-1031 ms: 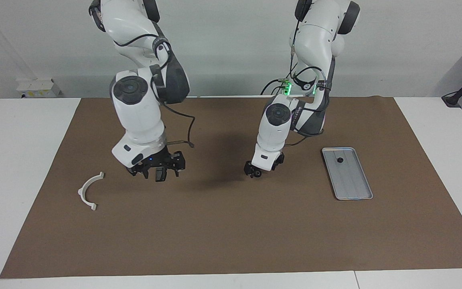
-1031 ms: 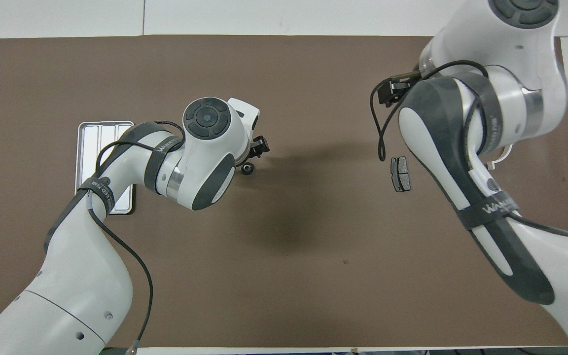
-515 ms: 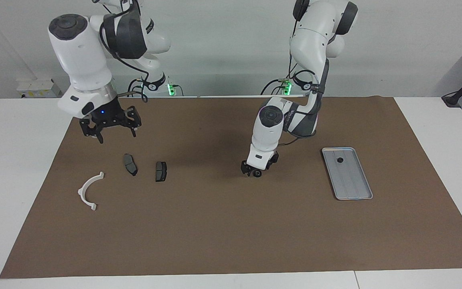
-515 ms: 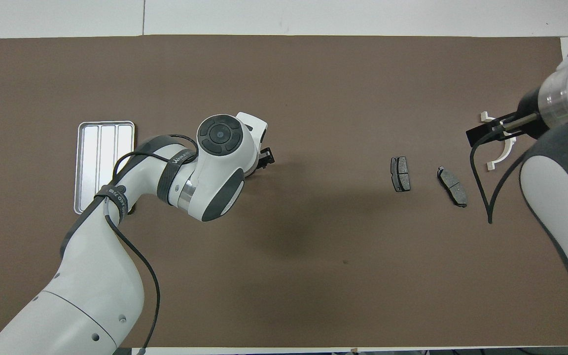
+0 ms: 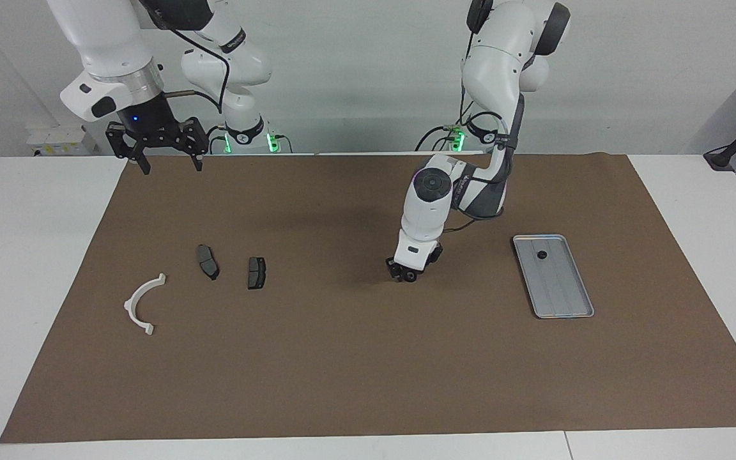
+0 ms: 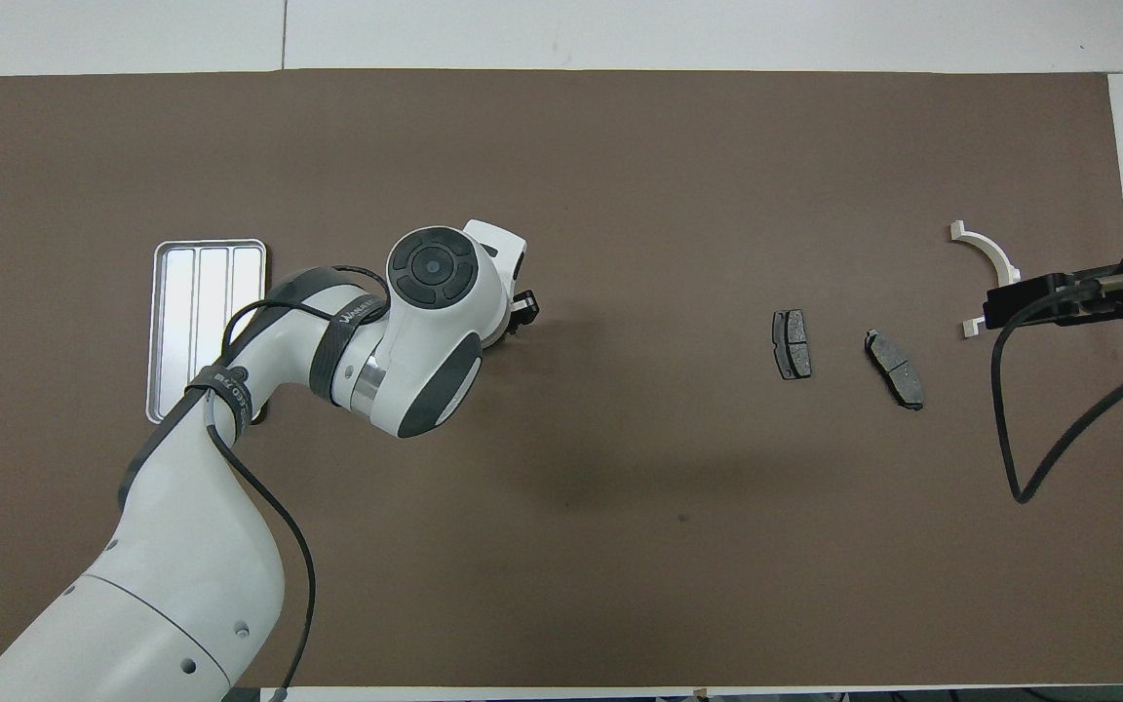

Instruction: Pick bearing gear from pile to tray

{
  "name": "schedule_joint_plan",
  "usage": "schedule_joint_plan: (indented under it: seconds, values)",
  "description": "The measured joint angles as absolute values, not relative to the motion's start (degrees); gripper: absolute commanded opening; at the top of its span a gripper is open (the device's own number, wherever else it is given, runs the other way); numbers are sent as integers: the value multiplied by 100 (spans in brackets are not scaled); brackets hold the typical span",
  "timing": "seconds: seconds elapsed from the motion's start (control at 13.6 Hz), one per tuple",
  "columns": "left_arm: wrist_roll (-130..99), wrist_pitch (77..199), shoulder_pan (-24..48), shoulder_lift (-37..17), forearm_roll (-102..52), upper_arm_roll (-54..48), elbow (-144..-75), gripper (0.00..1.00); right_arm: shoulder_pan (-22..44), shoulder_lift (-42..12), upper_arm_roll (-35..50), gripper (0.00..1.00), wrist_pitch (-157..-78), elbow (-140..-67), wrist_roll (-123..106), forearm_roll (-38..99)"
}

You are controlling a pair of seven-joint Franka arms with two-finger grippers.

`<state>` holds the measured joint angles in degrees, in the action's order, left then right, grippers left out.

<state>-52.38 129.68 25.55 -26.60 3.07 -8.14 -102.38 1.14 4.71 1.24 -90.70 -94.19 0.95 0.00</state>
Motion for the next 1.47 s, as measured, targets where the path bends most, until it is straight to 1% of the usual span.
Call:
schedule_joint_plan:
  seconds: [0.44,0.52,0.59,0.74,0.81,0.88,1.03,1.25,1.4,1.47]
  values:
    - [-5287,12977,2555,-2660,308,-813,-10238,58,114,478,66,100,-8883,-9386,479,71]
    - [-5291,12978,2555,-2660,308,-808,-10239,54,114,477,66,100,-8856,-9386,529,71]
    - [-5294,12979,2554,-2660,308,-802,-10239,46,113,474,65,100,-8843,-9386,566,71]
    - [-5298,12981,2554,-2660,308,-796,-10240,23,87,446,59,100,-8844,-9387,597,71]
    - [-5302,12981,2554,-2660,308,-796,-10241,16,58,424,56,100,-8853,-9387,597,71]
    - [-5308,12981,2554,-2660,308,-795,-10241,13,33,401,55,100,-8872,-9387,567,71]
    - [-5336,12886,2555,-2656,312,-775,-10219,13,10,378,50,100,-8886,-9387,459,71]
    - [-5254,12308,2475,-2552,403,-575,-9998,13,1,377,50,100,-8886,-9387,424,71]
    - [-4735,12025,2117,-2211,439,-521,-10065,13,1,377,50,100,-8887,-9387,359,69]
    - [-4250,11931,1782,-1968,440,-510,-10183,13,1,377,50,100,-8887,-9387,267,61]
